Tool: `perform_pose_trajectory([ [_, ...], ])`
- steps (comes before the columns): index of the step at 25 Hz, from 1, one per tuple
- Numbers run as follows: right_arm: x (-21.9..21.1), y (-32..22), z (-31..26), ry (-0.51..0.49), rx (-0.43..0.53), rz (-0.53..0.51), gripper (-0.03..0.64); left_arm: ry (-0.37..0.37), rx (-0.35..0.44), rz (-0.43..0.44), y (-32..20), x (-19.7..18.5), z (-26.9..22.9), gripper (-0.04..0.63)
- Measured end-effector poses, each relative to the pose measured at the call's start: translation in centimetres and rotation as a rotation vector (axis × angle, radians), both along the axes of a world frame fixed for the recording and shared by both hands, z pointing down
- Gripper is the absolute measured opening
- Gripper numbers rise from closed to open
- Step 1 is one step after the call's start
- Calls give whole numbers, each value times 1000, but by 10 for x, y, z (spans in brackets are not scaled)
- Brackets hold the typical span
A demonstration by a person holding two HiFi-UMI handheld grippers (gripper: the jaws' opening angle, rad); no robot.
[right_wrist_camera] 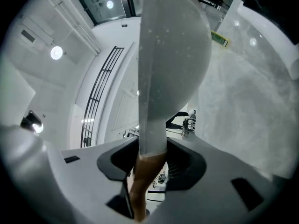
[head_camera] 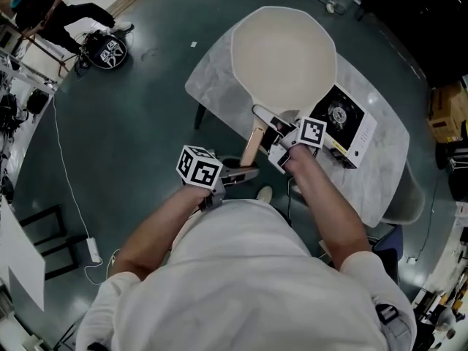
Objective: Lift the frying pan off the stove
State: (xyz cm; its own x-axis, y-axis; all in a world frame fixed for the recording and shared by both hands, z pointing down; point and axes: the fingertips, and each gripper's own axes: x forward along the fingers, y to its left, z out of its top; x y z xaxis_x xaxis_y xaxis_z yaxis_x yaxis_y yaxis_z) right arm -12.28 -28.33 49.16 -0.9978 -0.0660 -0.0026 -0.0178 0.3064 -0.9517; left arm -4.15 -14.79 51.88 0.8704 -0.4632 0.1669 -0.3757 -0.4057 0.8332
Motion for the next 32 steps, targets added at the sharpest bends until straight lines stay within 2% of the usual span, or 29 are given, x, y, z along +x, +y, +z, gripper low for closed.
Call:
perform_pose_trajectory([
  [9, -17, 15, -14, -9, -15, -82, 178, 10, 1, -87, 8, -5, -18, 107],
  [11, -36, 27, -12, -5, -11, -95, 178, 15, 4, -98, 19, -22, -17, 107],
  [15, -103, 70, -10, 9, -8, -110, 178, 37, 11, -109, 61, -88, -15, 107],
  [17, -122, 82, -9, 15, -7, -115, 179, 46, 14, -113, 73, -107, -15, 107],
  [32, -128, 83, -12, 31, 31, -131, 181, 51, 27, -101, 73, -112, -15, 107],
])
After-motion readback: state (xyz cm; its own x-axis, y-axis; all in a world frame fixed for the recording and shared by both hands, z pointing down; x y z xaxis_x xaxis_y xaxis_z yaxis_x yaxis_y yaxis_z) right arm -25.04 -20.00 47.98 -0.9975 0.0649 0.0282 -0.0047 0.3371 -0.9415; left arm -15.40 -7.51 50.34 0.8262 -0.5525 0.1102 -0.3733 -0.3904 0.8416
